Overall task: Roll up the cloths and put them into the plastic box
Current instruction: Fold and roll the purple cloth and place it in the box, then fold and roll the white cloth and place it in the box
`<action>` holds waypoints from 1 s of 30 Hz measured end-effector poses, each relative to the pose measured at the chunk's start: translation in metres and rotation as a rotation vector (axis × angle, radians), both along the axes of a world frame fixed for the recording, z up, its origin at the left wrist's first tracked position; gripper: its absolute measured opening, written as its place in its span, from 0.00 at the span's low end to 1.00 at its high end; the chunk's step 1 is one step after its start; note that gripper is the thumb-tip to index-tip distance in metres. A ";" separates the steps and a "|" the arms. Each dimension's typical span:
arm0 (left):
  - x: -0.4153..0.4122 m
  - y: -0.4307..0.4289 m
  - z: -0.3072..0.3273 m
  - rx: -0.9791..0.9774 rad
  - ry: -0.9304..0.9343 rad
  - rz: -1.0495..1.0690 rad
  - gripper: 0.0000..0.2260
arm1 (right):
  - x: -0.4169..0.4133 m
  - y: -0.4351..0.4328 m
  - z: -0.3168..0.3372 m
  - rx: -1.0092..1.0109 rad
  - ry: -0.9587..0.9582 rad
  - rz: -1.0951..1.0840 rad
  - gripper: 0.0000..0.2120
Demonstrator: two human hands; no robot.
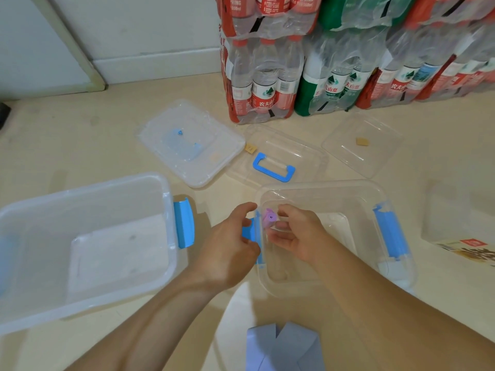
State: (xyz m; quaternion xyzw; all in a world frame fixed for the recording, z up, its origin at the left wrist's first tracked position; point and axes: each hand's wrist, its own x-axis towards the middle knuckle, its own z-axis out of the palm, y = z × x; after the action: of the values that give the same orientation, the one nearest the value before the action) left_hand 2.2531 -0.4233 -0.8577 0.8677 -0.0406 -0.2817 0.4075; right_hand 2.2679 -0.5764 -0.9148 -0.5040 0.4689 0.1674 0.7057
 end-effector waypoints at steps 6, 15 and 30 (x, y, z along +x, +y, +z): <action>0.001 0.000 0.003 0.022 -0.016 -0.007 0.28 | 0.000 -0.006 0.007 -0.017 0.006 0.039 0.11; 0.001 0.000 0.003 0.022 -0.017 0.021 0.28 | -0.003 0.002 -0.013 -0.330 -0.118 0.275 0.19; 0.038 0.011 0.018 -0.011 -0.138 0.080 0.16 | 0.059 -0.073 0.114 -0.580 -0.131 0.551 0.09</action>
State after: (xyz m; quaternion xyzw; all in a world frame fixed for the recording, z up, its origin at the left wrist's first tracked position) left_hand 2.2914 -0.4125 -0.8395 0.8836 -0.0356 -0.2047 0.4196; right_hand 2.3269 -0.6489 -0.8008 -0.7985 0.2984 0.1786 0.4914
